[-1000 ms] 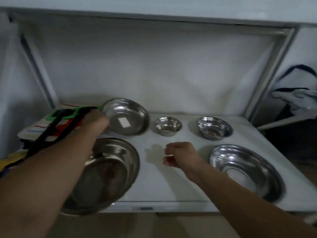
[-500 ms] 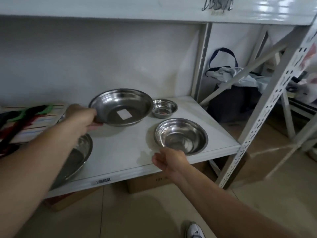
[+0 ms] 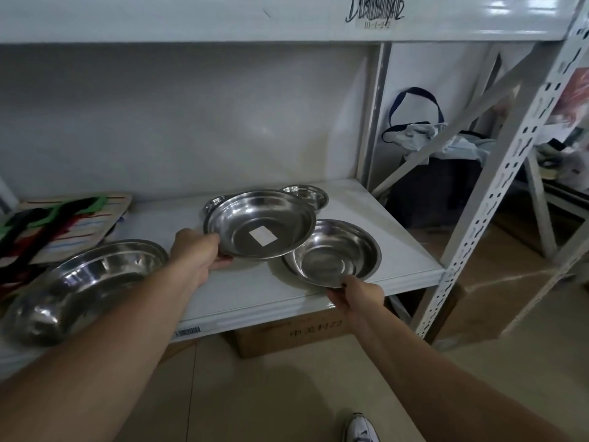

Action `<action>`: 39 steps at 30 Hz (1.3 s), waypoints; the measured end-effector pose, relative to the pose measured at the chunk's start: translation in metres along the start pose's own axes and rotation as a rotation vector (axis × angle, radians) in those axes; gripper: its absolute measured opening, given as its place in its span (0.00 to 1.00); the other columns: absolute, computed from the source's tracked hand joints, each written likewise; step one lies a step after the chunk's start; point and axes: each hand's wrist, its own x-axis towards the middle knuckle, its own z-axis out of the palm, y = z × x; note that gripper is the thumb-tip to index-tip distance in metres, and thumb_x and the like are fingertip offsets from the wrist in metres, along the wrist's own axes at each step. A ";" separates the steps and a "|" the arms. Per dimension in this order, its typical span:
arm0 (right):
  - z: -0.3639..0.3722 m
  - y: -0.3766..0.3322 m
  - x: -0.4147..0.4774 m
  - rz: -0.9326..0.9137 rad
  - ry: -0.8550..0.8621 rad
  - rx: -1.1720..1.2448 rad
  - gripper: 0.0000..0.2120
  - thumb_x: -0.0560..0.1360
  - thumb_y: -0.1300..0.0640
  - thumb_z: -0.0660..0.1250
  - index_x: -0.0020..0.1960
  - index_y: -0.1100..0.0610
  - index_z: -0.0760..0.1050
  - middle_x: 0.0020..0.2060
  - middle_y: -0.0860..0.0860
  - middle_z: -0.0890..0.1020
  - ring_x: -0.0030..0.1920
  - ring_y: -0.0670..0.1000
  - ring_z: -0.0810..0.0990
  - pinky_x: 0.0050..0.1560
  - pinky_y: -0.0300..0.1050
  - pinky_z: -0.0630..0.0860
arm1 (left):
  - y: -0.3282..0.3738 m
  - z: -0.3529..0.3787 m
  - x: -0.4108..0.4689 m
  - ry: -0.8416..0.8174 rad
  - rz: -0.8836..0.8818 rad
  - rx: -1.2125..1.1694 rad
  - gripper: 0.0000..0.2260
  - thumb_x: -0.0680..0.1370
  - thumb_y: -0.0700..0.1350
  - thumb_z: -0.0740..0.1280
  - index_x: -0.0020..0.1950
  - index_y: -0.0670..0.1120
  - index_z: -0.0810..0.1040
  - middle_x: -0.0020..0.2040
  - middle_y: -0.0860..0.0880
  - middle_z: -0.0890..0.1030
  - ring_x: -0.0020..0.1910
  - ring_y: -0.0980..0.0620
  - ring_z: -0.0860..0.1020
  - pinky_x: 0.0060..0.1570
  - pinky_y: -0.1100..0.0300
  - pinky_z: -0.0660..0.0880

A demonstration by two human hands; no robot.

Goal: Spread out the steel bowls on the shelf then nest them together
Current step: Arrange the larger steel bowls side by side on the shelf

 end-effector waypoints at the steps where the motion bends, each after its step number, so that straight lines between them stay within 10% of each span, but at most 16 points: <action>1: -0.002 -0.004 0.001 -0.017 0.011 -0.012 0.03 0.78 0.68 0.69 0.48 0.68 0.78 0.42 0.63 0.86 0.40 0.59 0.87 0.50 0.53 0.87 | 0.001 0.001 -0.001 0.003 -0.002 -0.007 0.12 0.79 0.30 0.65 0.63 0.31 0.76 0.53 0.32 0.82 0.37 0.40 0.83 0.23 0.55 0.82; 13: -0.017 -0.116 -0.038 -0.493 0.048 -0.069 0.06 0.79 0.64 0.67 0.44 0.61 0.80 0.42 0.57 0.86 0.34 0.52 0.89 0.47 0.46 0.87 | 0.015 -0.001 -0.009 0.071 0.061 0.004 0.04 0.75 0.33 0.67 0.49 0.36 0.79 0.49 0.34 0.85 0.34 0.39 0.85 0.34 0.52 0.85; 24: 0.022 -0.100 -0.045 -0.343 -0.310 -0.447 0.11 0.83 0.60 0.66 0.55 0.69 0.78 0.48 0.61 0.81 0.44 0.57 0.82 0.44 0.49 0.85 | 0.019 0.008 -0.031 -0.038 0.137 0.061 0.05 0.76 0.37 0.68 0.48 0.39 0.83 0.45 0.39 0.86 0.40 0.41 0.86 0.34 0.54 0.85; 31: 0.027 -0.091 -0.031 -0.339 -0.257 -0.427 0.06 0.79 0.64 0.72 0.53 0.65 0.77 0.53 0.66 0.85 0.43 0.58 0.88 0.46 0.50 0.87 | 0.019 -0.002 -0.037 -0.169 0.154 0.041 0.09 0.79 0.31 0.65 0.44 0.43 0.80 0.38 0.41 0.84 0.35 0.45 0.84 0.28 0.59 0.82; 34: 0.030 -0.087 -0.027 -0.368 -0.191 -0.411 0.24 0.74 0.67 0.77 0.68 0.64 0.75 0.55 0.64 0.85 0.42 0.57 0.88 0.47 0.50 0.87 | 0.020 -0.008 -0.032 -0.196 0.122 0.037 0.08 0.81 0.33 0.62 0.47 0.42 0.79 0.39 0.40 0.84 0.32 0.45 0.85 0.29 0.58 0.83; 39: 0.038 -0.077 -0.022 -0.399 -0.198 -0.386 0.27 0.73 0.67 0.78 0.70 0.66 0.76 0.51 0.61 0.85 0.41 0.56 0.88 0.49 0.48 0.86 | 0.018 -0.022 -0.036 -0.239 0.039 -0.012 0.15 0.85 0.47 0.59 0.51 0.39 0.81 0.38 0.39 0.84 0.37 0.41 0.85 0.35 0.52 0.82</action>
